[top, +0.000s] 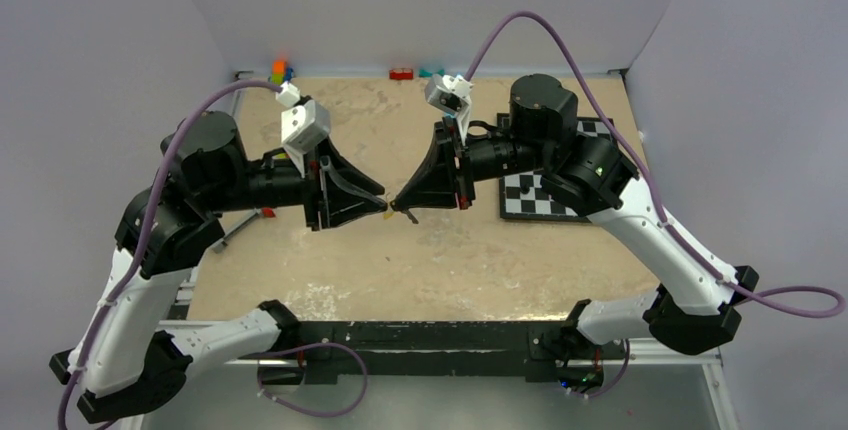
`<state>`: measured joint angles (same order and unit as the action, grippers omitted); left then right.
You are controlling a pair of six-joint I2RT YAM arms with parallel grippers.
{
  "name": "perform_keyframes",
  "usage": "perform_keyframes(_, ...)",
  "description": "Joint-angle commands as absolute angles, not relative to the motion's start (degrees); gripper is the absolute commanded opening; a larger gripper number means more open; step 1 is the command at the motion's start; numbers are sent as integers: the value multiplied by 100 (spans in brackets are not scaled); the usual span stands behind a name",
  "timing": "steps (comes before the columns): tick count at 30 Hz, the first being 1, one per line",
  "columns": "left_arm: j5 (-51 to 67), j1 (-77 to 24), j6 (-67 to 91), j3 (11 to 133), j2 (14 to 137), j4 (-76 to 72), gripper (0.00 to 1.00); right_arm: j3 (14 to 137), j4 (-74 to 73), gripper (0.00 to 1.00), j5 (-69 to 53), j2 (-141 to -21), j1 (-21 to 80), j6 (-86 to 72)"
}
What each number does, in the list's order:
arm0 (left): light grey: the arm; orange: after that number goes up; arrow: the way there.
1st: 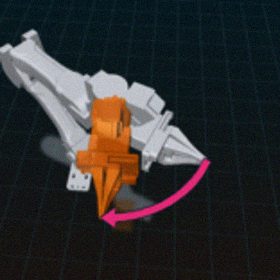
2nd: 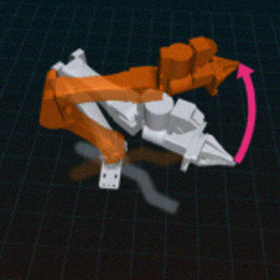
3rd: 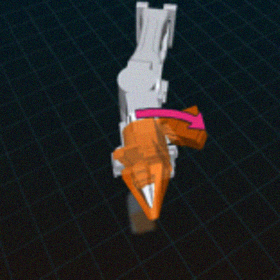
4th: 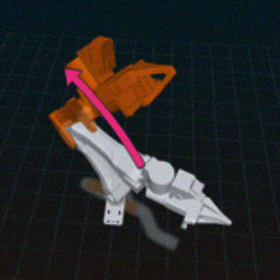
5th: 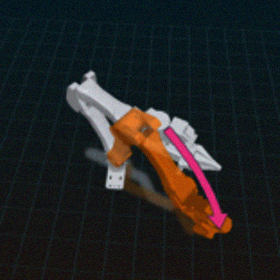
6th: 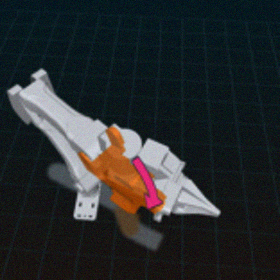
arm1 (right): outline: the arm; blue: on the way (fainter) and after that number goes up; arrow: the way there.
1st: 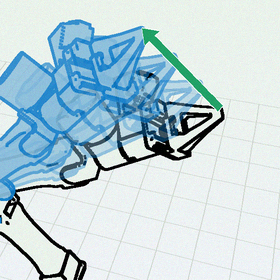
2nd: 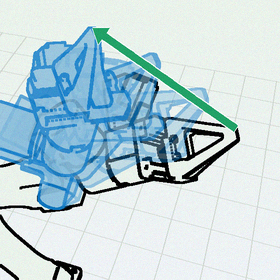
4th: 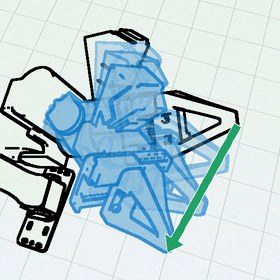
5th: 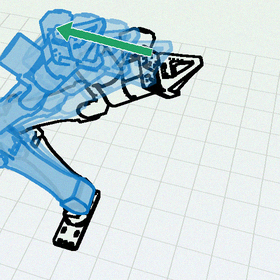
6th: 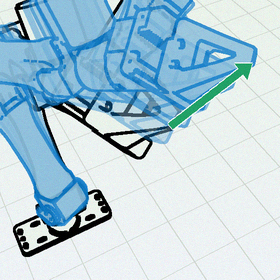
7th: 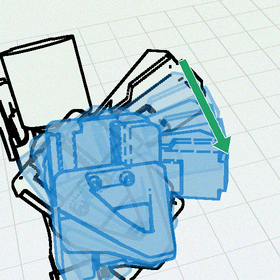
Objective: Remove the keys from the keyring
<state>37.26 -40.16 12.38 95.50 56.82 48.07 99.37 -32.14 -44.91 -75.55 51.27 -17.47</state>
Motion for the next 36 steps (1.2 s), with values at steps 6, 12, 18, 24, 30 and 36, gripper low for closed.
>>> perform_keyframes(6,4036,-4009,1248,9641,5800,4509,28,9975,-3030,0,-4719,-7489,5168,-1767)
perform_keyframes(12,4253,-4013,1306,9626,5809,4458,21,9962,-3043,0,-4711,-7463,5174,-1749)
perform_keyframes(18,4312,-4010,1300,9608,5764,4504,18,9865,-3016,0,-4702,-7420,5176,-1727)
perform_keyframes(24,4383,-4012,1350,9591,5805,4524,8,9827,-2984,0,-4682,-7407,5175,-1732)
perform_keyframes(30,4392,-4010,1536,9410,5719,4239,0,9724,-2906,0,-4654,-7345,5176,-1756)
perform_keyframes(36,4426,-4010,1881,9085,5547,3765,0,9690,-2829,0,-4517,-7291,5176,-1812)
